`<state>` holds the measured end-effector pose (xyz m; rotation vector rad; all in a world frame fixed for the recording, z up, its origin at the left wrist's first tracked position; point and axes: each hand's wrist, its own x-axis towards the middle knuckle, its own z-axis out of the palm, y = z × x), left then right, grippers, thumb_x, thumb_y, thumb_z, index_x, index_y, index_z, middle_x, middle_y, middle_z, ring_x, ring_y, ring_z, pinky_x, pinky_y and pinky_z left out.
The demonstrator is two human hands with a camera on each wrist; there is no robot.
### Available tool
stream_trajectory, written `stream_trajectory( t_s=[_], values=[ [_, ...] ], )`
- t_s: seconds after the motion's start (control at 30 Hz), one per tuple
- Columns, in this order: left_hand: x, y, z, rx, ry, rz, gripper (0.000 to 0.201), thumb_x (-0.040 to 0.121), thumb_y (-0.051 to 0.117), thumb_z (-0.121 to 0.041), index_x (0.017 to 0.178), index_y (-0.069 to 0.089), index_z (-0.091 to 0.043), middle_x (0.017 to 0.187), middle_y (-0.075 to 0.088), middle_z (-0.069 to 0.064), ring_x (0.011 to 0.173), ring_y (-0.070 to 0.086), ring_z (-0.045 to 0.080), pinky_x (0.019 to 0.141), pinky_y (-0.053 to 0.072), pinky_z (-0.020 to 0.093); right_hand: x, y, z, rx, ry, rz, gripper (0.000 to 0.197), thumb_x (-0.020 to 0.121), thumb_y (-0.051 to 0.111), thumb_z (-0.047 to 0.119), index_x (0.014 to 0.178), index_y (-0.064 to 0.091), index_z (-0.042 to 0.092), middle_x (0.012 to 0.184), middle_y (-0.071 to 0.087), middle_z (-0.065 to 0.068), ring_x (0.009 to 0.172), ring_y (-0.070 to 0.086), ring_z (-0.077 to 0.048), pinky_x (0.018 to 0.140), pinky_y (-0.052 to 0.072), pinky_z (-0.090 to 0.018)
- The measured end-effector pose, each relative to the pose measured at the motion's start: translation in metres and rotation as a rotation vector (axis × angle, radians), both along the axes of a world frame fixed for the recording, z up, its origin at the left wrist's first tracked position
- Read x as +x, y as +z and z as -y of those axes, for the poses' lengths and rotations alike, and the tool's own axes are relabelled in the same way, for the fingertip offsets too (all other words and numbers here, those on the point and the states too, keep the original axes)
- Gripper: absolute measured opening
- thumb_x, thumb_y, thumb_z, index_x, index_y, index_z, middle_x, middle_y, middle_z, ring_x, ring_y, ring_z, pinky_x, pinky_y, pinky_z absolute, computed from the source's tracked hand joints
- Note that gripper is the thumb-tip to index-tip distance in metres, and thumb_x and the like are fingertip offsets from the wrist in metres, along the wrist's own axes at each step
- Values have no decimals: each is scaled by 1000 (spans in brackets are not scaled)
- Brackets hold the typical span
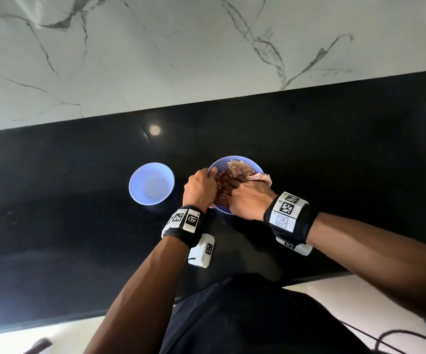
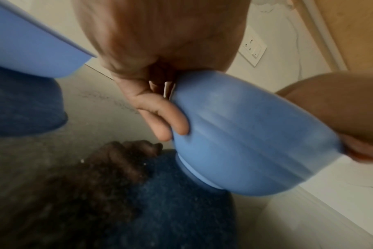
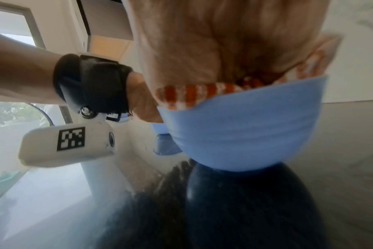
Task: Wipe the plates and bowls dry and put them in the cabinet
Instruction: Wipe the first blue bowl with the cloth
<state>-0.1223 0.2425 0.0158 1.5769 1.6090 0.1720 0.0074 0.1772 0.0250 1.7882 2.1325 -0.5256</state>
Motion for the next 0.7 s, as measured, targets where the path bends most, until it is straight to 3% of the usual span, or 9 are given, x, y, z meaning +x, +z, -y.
stream_trajectory(
  t_s=[0.03, 0.1, 0.17, 0.2, 0.33, 0.47, 0.57, 0.63, 0.7],
  values=[
    [1, 0, 1, 3, 7, -1, 45, 110, 38, -43, 137, 63, -17, 137, 63, 20, 127, 56, 45, 100, 43, 42, -5, 7, -1, 19, 16, 54, 38, 99, 39, 23, 111, 72, 10, 118, 71, -13, 115, 66, -33, 70, 44, -32],
    [1, -1, 3, 6, 30, -3, 45, 110, 38, -44, 136, 64, -16, 137, 63, 21, 126, 56, 46, 102, 43, 43, -12, 18, 2, 19, 26, 139, 33, 101, 43, 21, 89, 73, 15, 103, 74, -11, 106, 68, -35, 62, 36, -31],
    [2, -2, 5, 23, 53, 0, 46, 110, 38, -43, 135, 64, -15, 136, 64, 22, 126, 56, 47, 103, 44, 44, -14, 28, 5, -60, -9, 119, 50, 105, 37, 34, 65, 62, 19, 101, 75, -8, 122, 58, -36, 91, 43, -41],
    [3, -3, 5, 26, 59, -1, 46, 110, 38, -43, 134, 64, -14, 135, 64, 22, 125, 57, 47, 102, 44, 44, -13, 31, 6, -89, -27, 86, 57, 106, 31, 42, 62, 59, 19, 104, 75, -7, 131, 50, -35, 104, 37, -45],
    [4, -2, 4, 8, 35, -23, 47, 110, 38, -45, 137, 63, -16, 137, 63, 21, 126, 57, 46, 103, 43, 44, 1, 33, 6, -160, -88, -43, 56, 103, 23, 53, 104, 69, 20, 132, 60, -14, 130, 48, -36, 94, 40, -45],
    [2, 6, -10, 6, -146, -40, 48, 108, 42, -49, 137, 63, -18, 139, 62, 18, 128, 56, 41, 103, 42, 42, 18, 20, 16, -94, 11, -74, 63, 101, 19, 55, 98, 67, 14, 98, 66, -11, 102, 58, -33, 80, 37, -34],
    [7, 19, -23, 27, -353, 140, 45, 101, 62, -46, 135, 67, -17, 128, 68, 7, 120, 63, 27, 97, 46, 32, 29, 3, 15, -105, 45, -83, 57, 101, 25, 52, 93, 67, 14, 88, 66, -5, 86, 57, -25, 78, 37, -31],
    [12, 28, -29, -61, -356, 281, 34, 103, 65, -38, 132, 67, -20, 128, 68, 4, 117, 64, 17, 103, 50, 33, 37, -10, 15, -79, 157, -83, 64, 95, 19, 58, 110, 70, 22, 113, 71, 1, 109, 61, -23, 95, 44, -35],
    [19, 36, -32, -205, -333, 359, 25, 104, 58, -47, 117, 70, -29, 122, 73, 2, 107, 69, 15, 101, 55, 37, 48, -20, 21, -22, 264, -95, 71, 91, 12, 57, 130, 66, 32, 146, 57, 6, 146, 36, -19, 120, 25, -38]
  ],
)
